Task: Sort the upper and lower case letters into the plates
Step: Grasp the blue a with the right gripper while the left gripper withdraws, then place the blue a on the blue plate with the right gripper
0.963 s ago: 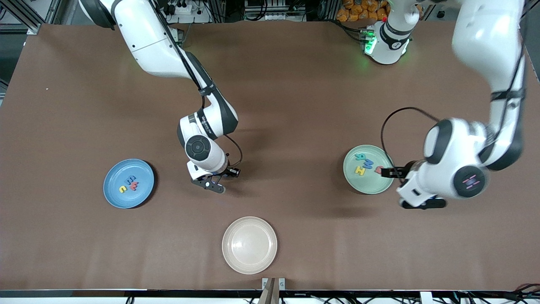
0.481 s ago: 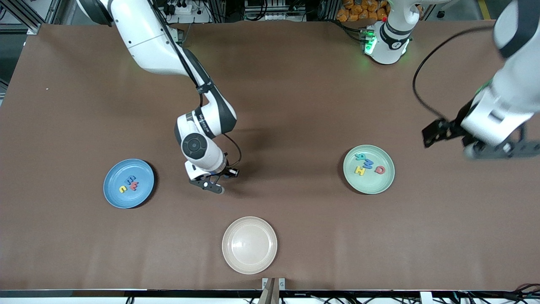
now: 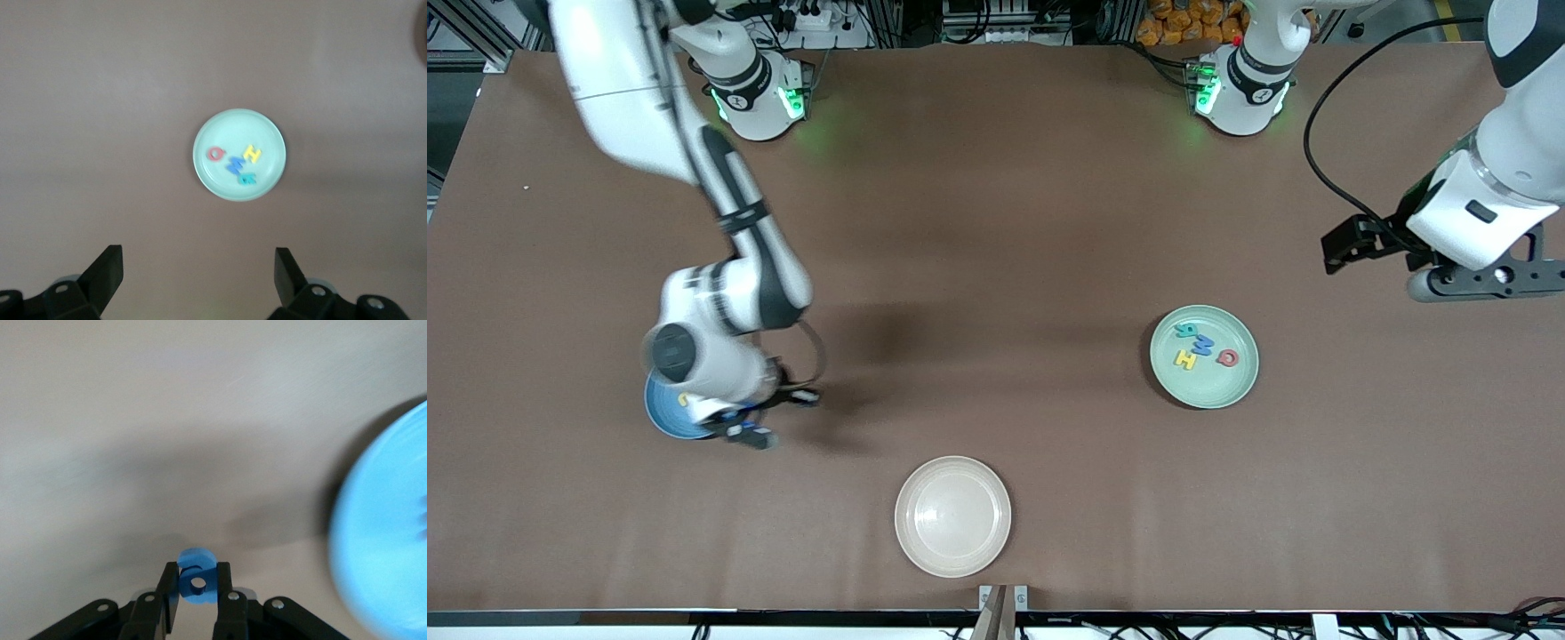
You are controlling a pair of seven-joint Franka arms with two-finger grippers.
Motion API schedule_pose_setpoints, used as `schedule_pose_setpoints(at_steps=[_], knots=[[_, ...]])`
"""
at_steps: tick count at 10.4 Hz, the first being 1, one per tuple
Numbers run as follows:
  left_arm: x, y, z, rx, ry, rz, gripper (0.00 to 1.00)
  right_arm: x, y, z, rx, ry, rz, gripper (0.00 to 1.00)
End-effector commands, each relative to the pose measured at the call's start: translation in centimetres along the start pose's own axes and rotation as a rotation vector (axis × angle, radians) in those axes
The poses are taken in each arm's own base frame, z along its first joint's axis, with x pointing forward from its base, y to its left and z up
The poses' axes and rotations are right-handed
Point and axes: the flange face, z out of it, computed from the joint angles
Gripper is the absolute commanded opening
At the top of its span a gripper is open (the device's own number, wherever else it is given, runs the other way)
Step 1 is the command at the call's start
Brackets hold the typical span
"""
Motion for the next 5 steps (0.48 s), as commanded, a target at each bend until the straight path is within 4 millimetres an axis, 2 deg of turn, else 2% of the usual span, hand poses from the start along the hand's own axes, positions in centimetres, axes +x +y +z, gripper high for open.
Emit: schedule_pose_setpoints(at_steps=[1,3,4,5], knots=[[-0.7,-1.6,-0.9,-0.024,-0.017,-0.009,1.00,1.3,4.4,-0.7,-0.046,0.004,-0.084,0.00],[-0.7,-5.4,-1.3,-0.036,-0.033,-0.012,1.00,2.3,6.6,-1.4,-0.093,0.025,-0.113,0.00],[-1.1,-6.4,-2.0,-0.052,-0.024,-0.023,1.00,2.3,7.3,-1.5,-0.095,0.020,-0.127,0.15],[-1.2,-8.5,-2.3,-0.075,-0.019,-0.053,1.00,2.3,7.3,-1.7,-0.094,0.024,-0.133,0.99]])
